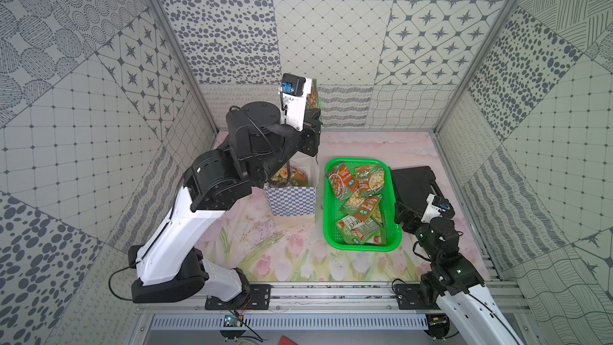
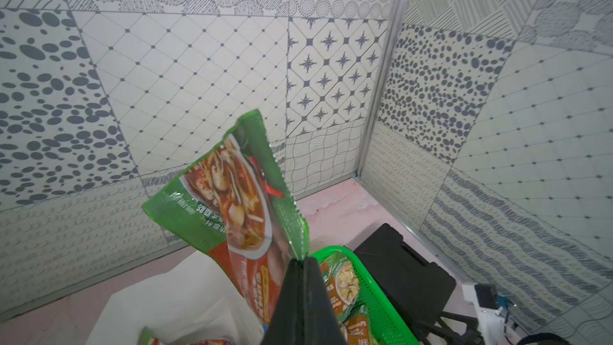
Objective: Place the condiment packets inside the bag
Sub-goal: Place the condiment packet in the paper bag, then adjust the condiment packet in the storage box.
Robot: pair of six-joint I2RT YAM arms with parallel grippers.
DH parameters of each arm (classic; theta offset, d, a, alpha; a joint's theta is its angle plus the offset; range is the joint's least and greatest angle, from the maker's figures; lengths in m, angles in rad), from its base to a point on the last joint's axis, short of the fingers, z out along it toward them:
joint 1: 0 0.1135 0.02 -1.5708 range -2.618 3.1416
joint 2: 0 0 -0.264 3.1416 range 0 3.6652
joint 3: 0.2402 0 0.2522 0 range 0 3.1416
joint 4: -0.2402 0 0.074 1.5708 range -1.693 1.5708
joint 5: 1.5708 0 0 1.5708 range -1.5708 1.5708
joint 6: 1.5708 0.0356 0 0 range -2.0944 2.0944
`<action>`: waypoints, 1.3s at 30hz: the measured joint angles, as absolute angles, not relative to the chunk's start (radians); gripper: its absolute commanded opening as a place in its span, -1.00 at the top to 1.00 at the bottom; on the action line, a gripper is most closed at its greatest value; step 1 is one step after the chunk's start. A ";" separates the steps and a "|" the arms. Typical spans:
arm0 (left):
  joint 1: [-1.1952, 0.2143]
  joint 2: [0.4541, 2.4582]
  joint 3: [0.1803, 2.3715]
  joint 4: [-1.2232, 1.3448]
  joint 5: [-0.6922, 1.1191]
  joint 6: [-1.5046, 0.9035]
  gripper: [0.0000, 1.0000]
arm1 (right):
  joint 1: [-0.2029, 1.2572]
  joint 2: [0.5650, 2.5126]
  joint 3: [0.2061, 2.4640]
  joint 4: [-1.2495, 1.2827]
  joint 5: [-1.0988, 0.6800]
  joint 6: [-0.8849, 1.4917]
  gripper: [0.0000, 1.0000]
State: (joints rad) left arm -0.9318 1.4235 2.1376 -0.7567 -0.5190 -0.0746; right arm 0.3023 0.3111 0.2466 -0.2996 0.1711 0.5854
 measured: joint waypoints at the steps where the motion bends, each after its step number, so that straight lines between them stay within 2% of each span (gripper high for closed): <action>1: -0.912 1.418 2.108 -0.758 -0.532 -0.073 1.00 | 0.302 0.313 0.247 -0.298 0.165 0.585 -0.94; 11: -0.719 1.397 1.868 -0.802 -0.527 -0.135 1.00 | 0.302 0.394 0.247 -0.262 0.101 0.570 -0.94; 12: -0.700 1.396 1.849 -0.809 -0.521 -0.149 0.75 | 0.302 0.404 0.248 -0.260 0.096 0.569 -0.93; 13: -0.686 1.396 1.835 -0.818 -0.512 -0.159 0.28 | 0.302 0.411 0.249 -0.257 0.089 0.569 -0.94; 14: -0.673 1.396 1.821 -0.828 -0.504 -0.170 -0.10 | 0.302 0.416 0.249 -0.255 0.086 0.568 -0.93; 16: -0.651 1.394 1.796 -0.847 -0.488 -0.192 -0.59 | 0.302 0.425 0.249 -0.250 0.081 0.568 -0.94; 17: -0.646 1.393 1.790 -0.856 -0.481 -0.202 -0.65 | 0.302 0.427 0.249 -0.248 0.078 0.568 -0.94; 22: -0.637 1.346 1.738 -0.887 -0.432 -0.263 -0.85 | 0.302 0.438 0.249 -0.236 0.075 0.568 -0.94; 26: -0.695 1.300 1.717 -0.906 -0.422 -0.295 -0.98 | 0.302 0.439 0.251 -0.235 0.075 0.568 -0.93; 33: -0.915 1.317 1.722 -0.905 -0.471 -0.303 -0.99 | 0.302 0.424 0.261 -0.251 0.100 0.568 -0.94; 39: -1.039 1.393 1.729 -0.904 -0.501 -0.303 -0.99 | 0.302 0.361 0.269 -0.293 0.169 0.568 -0.93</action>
State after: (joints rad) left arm -1.0386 1.3930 1.7294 -0.9039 -0.5007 -0.3027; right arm 0.3023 0.3614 0.2687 -0.2928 0.1688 0.5682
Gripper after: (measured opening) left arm 0.993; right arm 0.967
